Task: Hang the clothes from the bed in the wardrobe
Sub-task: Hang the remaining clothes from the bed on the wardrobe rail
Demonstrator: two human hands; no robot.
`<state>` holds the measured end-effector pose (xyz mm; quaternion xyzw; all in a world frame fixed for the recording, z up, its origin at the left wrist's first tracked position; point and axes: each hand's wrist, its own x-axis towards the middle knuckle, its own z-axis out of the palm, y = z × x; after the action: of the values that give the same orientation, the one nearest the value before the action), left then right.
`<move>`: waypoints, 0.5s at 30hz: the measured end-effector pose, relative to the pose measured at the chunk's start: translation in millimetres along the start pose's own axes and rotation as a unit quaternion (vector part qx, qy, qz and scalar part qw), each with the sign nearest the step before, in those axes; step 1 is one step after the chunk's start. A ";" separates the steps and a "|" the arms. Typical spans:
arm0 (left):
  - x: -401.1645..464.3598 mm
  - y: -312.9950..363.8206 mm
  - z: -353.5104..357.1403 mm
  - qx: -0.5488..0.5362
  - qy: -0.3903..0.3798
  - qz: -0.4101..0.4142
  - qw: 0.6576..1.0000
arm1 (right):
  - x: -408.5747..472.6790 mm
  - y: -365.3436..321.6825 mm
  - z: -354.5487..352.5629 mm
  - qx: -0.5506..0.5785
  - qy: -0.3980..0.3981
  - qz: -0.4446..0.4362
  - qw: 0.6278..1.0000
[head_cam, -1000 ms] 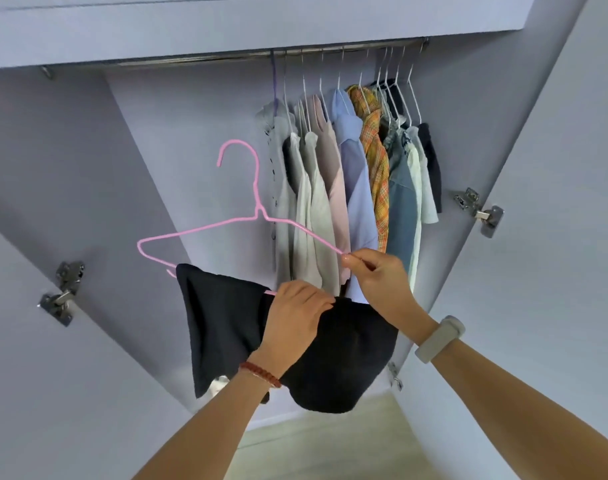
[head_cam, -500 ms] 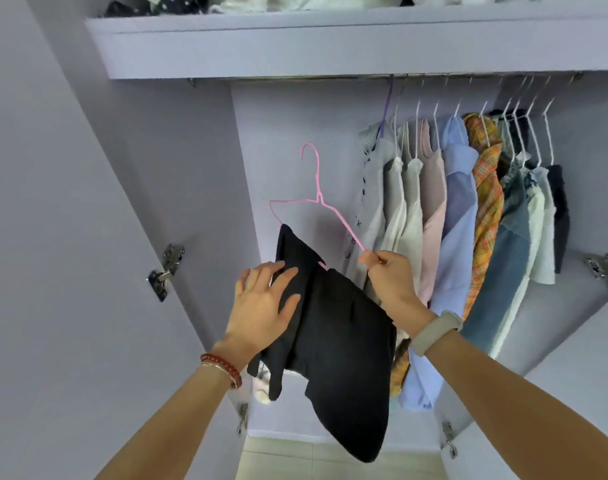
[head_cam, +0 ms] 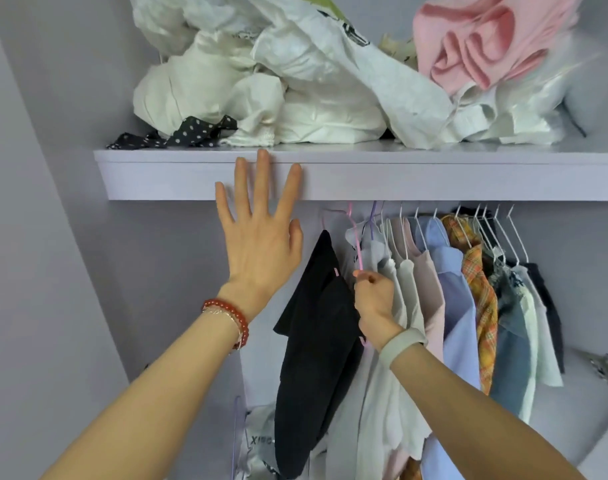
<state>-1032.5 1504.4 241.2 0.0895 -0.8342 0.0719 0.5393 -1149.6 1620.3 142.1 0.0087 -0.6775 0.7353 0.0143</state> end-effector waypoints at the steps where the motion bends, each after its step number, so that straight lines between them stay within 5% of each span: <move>1: 3.8 -1.5 5.6 0.003 -0.012 0.002 1.000 | 9.6 -1.8 4.2 0.004 0.011 0.004 1.000; 8: 4.7 -11.5 32.0 0.035 -0.006 0.013 0.999 | 36.9 30.8 16.6 -0.028 0.045 0.025 0.998; 15: 0.5 -8.1 35.1 0.002 0.008 0.010 1.000 | 23.9 39.8 2.7 -0.124 -0.031 -0.051 0.990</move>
<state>-1062.0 1488.9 227.5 0.0817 -0.8307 0.0792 0.5450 -1174.8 1614.6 103.5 0.0645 -0.7621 0.6434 0.0316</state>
